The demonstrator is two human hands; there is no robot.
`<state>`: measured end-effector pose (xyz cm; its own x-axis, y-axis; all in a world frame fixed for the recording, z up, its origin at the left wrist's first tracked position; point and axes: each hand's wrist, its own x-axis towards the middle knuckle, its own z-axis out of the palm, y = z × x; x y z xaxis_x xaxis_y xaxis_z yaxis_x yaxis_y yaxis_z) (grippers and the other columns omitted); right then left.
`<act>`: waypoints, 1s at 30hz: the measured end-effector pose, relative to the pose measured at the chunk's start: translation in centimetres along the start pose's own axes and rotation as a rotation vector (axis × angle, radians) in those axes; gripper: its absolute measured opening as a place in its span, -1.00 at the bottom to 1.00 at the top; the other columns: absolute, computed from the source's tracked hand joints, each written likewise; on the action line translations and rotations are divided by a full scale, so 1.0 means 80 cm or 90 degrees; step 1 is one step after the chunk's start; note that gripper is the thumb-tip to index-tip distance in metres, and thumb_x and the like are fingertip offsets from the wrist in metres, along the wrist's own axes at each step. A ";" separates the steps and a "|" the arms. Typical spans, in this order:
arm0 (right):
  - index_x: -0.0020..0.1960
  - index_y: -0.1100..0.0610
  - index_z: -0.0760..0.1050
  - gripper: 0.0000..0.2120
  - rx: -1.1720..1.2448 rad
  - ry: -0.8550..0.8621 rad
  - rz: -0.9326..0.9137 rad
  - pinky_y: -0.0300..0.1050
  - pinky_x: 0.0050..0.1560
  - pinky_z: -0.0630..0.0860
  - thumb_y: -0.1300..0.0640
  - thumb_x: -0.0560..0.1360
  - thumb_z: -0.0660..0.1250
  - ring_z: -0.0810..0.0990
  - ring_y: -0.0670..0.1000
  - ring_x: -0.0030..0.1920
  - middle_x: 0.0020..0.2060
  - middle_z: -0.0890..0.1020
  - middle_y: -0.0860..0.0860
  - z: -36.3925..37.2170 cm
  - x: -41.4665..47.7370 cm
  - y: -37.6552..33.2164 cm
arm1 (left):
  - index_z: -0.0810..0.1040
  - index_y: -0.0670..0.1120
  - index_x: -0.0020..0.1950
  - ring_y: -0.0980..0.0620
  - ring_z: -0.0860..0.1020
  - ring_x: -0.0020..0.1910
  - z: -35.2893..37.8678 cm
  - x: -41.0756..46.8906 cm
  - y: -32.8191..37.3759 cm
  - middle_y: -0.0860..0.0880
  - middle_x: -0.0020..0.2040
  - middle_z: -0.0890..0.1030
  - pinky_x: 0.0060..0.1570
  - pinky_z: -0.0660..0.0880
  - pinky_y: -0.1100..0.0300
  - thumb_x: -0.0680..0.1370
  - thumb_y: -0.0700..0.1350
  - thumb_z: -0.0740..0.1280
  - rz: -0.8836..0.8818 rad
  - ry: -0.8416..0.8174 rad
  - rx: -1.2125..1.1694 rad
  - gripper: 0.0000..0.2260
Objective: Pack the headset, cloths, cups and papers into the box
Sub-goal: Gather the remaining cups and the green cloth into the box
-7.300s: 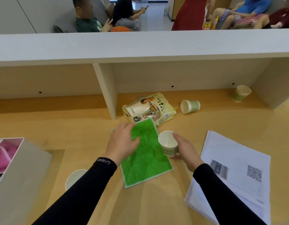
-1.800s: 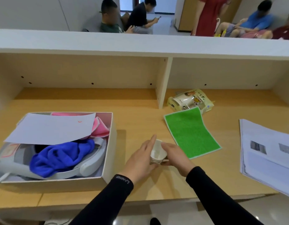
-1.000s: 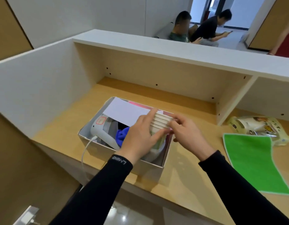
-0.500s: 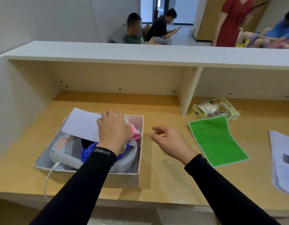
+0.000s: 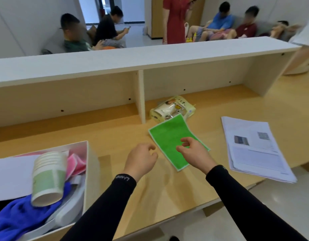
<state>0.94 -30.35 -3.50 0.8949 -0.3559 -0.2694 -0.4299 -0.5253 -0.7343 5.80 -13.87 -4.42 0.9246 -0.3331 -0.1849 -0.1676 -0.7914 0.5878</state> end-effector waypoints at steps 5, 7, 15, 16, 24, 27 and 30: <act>0.44 0.17 0.25 -0.47 0.017 -0.004 0.055 -0.08 0.19 0.38 0.07 0.52 0.25 0.46 0.06 0.22 0.39 0.39 0.15 -0.050 0.025 0.069 | 0.48 -0.11 0.26 -0.10 0.53 0.11 0.048 0.040 -0.001 -0.16 0.26 0.51 0.13 0.46 0.06 0.49 -0.11 0.35 -0.179 -0.118 -0.210 -0.65; 0.45 0.16 0.23 -0.46 0.031 -0.010 0.078 -0.11 0.10 0.39 0.09 0.52 0.26 0.47 0.03 0.07 0.38 0.41 0.15 -0.058 0.040 0.092 | 0.43 -0.11 0.33 -0.11 0.51 0.19 0.065 0.053 0.002 -0.16 0.33 0.46 0.16 0.44 0.07 0.46 -0.11 0.38 -0.198 -0.118 -0.194 -0.56; 0.53 0.15 0.01 -0.30 0.193 -0.052 0.183 0.01 0.30 0.36 0.14 0.50 0.29 0.36 0.16 0.38 0.47 0.25 0.17 -0.052 0.107 0.149 | 0.01 -0.16 0.51 -0.18 0.47 0.26 0.123 0.087 0.029 -0.21 0.39 0.39 0.22 0.46 -0.03 0.43 -0.16 0.44 -0.298 -0.022 -0.402 -0.20; 0.53 0.15 -0.01 -0.27 0.226 -0.040 0.200 0.04 0.28 0.41 0.13 0.49 0.31 0.40 0.16 0.33 0.46 0.27 0.18 -0.051 0.115 0.152 | 0.06 -0.17 0.49 -0.17 0.52 0.17 0.127 0.092 0.028 -0.23 0.30 0.46 0.13 0.50 -0.01 0.42 -0.16 0.46 -0.325 0.003 -0.449 -0.22; 0.02 0.15 0.52 -0.81 0.322 -0.107 0.205 -0.12 -0.38 0.39 0.05 0.49 0.33 0.43 0.00 -0.36 -0.31 0.54 0.03 -0.031 0.138 0.151 | 0.49 -0.11 -0.24 0.09 0.23 -0.53 0.140 0.118 0.024 0.01 -0.48 0.35 -0.54 0.17 0.27 0.43 -0.18 0.44 -0.452 -0.049 -0.669 -0.87; -0.18 0.11 0.49 -0.89 0.312 -0.049 0.134 0.01 -0.14 0.50 0.14 0.51 0.26 0.54 0.06 -0.19 -0.16 0.61 0.12 -0.024 0.135 0.137 | 0.59 -0.13 -0.08 0.09 0.25 -0.53 0.139 0.107 0.032 0.01 -0.45 0.38 -0.52 0.17 0.27 0.46 -0.19 0.41 -0.383 -0.089 -0.571 -0.93; -0.14 0.25 0.43 -0.80 0.336 -0.047 0.043 0.04 -0.08 0.46 0.11 0.47 0.16 0.51 0.16 -0.15 -0.13 0.55 0.26 -0.027 0.122 0.097 | 0.62 -0.12 -0.09 0.12 0.41 -0.41 0.129 0.094 0.039 -0.02 -0.28 0.55 -0.42 0.33 0.26 0.48 -0.12 0.38 -0.296 -0.079 -0.441 -0.91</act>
<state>6.08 -39.58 -10.51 0.8817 -0.3104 -0.3553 -0.3845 -0.0362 -0.9224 8.69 -24.12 -12.09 0.7964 -0.1373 -0.5890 0.5060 -0.3822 0.7733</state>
